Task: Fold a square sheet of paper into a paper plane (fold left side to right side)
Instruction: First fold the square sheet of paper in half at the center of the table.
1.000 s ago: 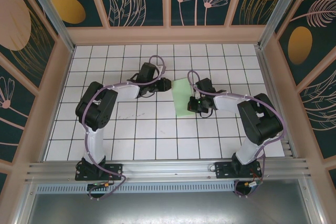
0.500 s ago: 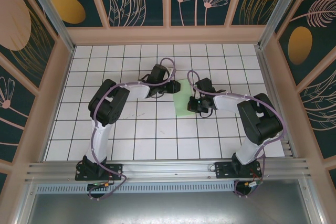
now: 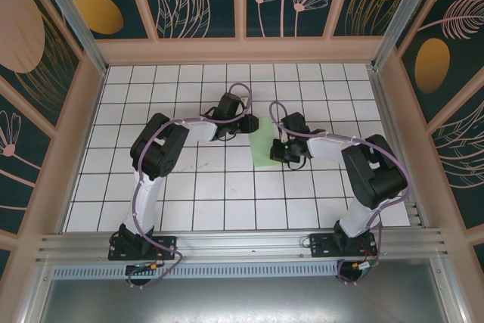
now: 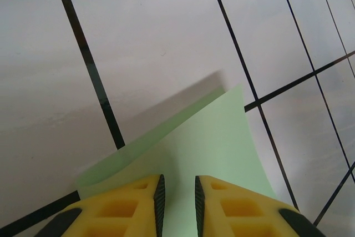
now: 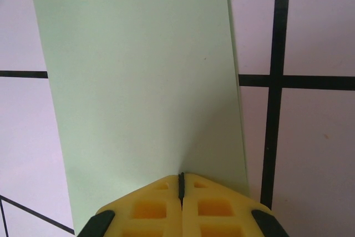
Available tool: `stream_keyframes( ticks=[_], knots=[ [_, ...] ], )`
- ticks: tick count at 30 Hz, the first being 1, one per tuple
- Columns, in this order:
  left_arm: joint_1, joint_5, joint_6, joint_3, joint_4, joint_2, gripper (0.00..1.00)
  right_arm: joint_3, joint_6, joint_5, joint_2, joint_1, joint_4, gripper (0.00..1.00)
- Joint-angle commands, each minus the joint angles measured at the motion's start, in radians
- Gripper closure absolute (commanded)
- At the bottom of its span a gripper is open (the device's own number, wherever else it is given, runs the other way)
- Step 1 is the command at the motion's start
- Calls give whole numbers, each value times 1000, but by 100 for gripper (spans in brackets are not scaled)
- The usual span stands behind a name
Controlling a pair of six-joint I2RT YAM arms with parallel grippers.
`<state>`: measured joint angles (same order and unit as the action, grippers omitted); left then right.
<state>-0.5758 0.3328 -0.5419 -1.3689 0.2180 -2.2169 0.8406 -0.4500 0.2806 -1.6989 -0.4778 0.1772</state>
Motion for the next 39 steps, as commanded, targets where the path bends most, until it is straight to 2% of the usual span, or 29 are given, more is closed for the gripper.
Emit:
stream_keyframes(
  ticks=[1, 8, 13, 18, 23, 26, 30, 31, 36, 39],
  knots=[
    [39, -69, -18, 14, 0, -32, 74, -35, 13, -70, -63, -10, 119, 100],
    [81, -72, 1, -68, -52, -63, 73, -40, -1, -56, -53, -20, 119, 100],
    [89, -74, 30, -134, -98, -73, 73, -84, -97, -25, -14, -56, 42, 100],
    [90, -88, 66, -108, -112, 17, 69, -133, -224, -33, 55, -106, -60, 100],
    [88, -36, 45, 4, -77, 143, 69, -95, -226, -97, 140, -110, -42, 100],
    [78, 40, 2, 102, -41, 212, 69, -64, -189, -130, 198, -108, -29, 86],
    [33, 80, -46, 215, -20, 290, 69, -58, -136, -132, 269, -75, -28, 70],
    [19, 83, -58, 235, -20, 302, 69, -63, -125, -124, 282, -75, -29, 67],
    [-22, 91, -83, 248, -43, 273, 69, -130, -111, -10, 333, 47, -93, 58],
    [-32, 106, -88, 224, -54, 225, 70, -174, -128, 39, 362, 72, -147, 51]
  ],
)
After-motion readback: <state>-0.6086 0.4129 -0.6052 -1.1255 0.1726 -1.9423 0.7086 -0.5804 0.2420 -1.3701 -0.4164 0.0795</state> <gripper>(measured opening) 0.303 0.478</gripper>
